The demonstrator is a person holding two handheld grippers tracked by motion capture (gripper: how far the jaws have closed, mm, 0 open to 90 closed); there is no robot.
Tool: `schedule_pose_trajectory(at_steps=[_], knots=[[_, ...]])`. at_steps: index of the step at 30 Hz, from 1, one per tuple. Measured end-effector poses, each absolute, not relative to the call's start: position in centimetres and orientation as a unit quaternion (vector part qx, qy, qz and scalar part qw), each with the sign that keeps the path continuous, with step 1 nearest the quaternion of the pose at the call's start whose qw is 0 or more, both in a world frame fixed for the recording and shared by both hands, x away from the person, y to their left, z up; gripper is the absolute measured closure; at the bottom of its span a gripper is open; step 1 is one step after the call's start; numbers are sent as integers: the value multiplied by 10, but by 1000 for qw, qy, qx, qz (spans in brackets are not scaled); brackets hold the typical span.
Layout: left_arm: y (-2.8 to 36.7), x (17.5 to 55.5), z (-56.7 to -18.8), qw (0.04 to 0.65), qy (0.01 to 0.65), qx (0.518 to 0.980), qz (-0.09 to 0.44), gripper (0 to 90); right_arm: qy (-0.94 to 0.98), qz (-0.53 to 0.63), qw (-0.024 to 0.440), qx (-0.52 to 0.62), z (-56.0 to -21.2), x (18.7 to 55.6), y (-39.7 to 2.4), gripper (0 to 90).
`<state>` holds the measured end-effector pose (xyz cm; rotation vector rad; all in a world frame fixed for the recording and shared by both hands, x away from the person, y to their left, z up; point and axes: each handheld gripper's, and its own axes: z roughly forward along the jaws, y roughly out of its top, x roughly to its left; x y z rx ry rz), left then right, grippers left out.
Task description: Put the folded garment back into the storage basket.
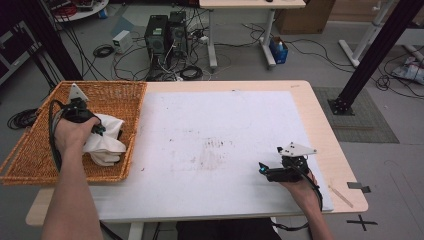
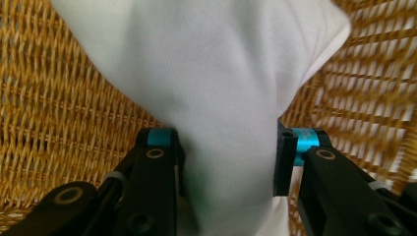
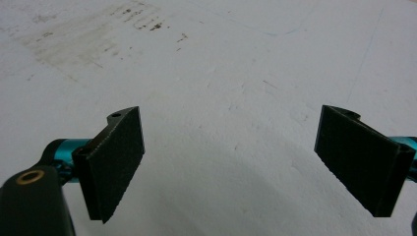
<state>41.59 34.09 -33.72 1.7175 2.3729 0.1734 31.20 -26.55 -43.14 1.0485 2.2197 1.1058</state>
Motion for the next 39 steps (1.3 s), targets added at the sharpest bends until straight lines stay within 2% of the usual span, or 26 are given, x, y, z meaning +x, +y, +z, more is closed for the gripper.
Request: schedule_pose_trajectory(at_steps=[3,5,8,21,29,39], knots=[[346,413,-343,100,806,579,64,634,805,399,223,379,-431,311,-264,112],[350,411,-344,91,809,577,70,588,805,398,223,378,-432,311,-264,112],[355,410,-345,57,817,566,94,351,806,396,223,379,-433,311,-264,112],[372,402,-338,20,827,548,127,344,810,392,220,378,-434,310,-262,112],[367,402,-326,37,820,557,127,343,811,394,220,373,-434,311,-259,112],[335,404,-321,76,801,585,106,344,811,396,220,371,-432,311,-260,112]])
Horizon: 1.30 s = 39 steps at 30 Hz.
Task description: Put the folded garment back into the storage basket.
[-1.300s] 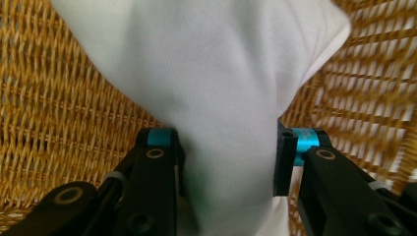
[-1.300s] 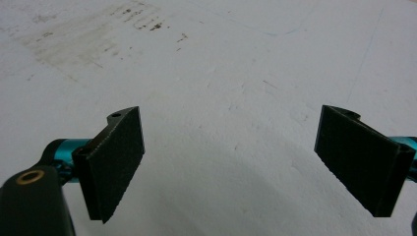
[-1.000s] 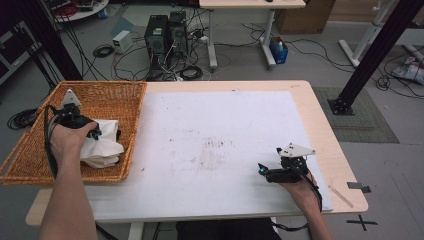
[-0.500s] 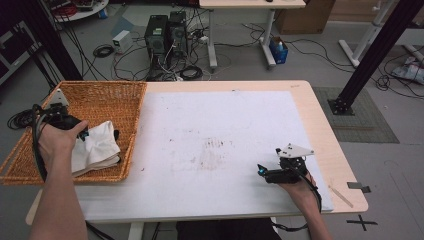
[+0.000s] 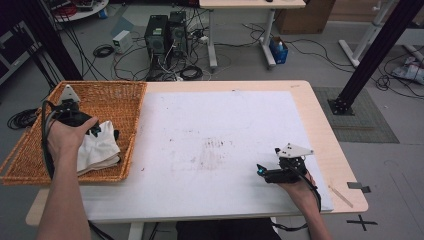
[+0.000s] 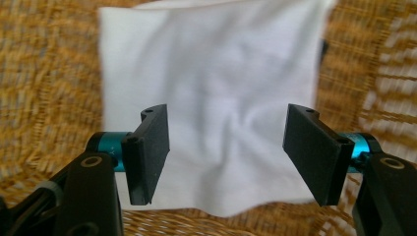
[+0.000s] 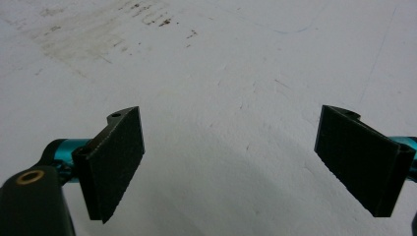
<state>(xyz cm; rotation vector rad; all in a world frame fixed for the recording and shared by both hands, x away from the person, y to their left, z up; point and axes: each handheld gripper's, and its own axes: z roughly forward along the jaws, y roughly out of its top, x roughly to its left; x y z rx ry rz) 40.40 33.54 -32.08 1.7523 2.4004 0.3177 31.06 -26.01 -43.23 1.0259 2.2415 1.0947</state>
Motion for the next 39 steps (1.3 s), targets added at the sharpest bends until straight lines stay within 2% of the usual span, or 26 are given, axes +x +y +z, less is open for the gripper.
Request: schedule_pose_trajectory(at_steps=[16,39], knots=[[250,414,-285,109,733,661,117,343,812,390,218,375,-432,309,-263,112],[134,404,-298,124,627,762,98,344,813,390,218,373,-430,312,-262,112]])
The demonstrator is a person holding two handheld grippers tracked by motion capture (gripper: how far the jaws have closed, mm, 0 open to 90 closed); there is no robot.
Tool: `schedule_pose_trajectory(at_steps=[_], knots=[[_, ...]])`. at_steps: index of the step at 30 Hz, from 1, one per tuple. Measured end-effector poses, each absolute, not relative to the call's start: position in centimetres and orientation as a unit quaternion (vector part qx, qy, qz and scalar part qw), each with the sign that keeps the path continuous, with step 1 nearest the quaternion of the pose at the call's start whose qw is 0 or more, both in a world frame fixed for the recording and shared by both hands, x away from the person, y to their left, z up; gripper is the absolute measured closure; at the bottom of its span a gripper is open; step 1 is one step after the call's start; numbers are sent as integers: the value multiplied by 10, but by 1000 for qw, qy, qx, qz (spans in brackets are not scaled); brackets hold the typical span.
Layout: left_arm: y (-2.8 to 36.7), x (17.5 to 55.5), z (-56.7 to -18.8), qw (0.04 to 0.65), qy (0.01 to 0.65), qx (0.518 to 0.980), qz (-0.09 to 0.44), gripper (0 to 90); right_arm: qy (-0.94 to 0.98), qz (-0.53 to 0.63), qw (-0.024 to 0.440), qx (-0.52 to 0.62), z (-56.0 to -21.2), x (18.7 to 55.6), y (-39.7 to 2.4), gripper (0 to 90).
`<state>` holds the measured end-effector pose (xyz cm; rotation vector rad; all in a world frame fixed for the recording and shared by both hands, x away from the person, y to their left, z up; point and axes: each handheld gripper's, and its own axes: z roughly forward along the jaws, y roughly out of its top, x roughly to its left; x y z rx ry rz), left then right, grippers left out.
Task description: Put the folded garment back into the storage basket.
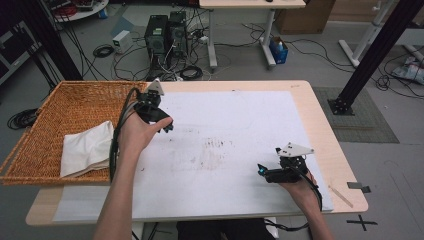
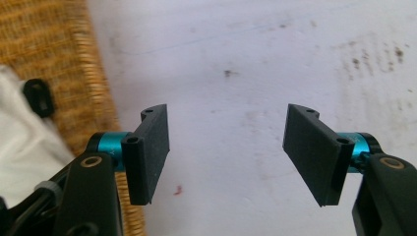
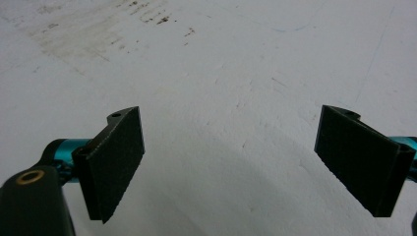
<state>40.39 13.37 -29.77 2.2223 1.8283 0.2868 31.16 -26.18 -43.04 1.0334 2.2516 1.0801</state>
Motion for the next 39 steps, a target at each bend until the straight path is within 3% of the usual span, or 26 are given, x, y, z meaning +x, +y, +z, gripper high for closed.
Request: schedule_pose_trajectory(at_steps=[15,27,39], knots=[[64,386,-352,115,572,806,95,344,814,392,213,373,-429,316,-264,112],[57,375,-387,112,578,805,80,344,814,391,212,374,-428,318,-262,112],[59,371,-388,122,580,802,79,343,813,391,212,374,-427,319,-261,112]])
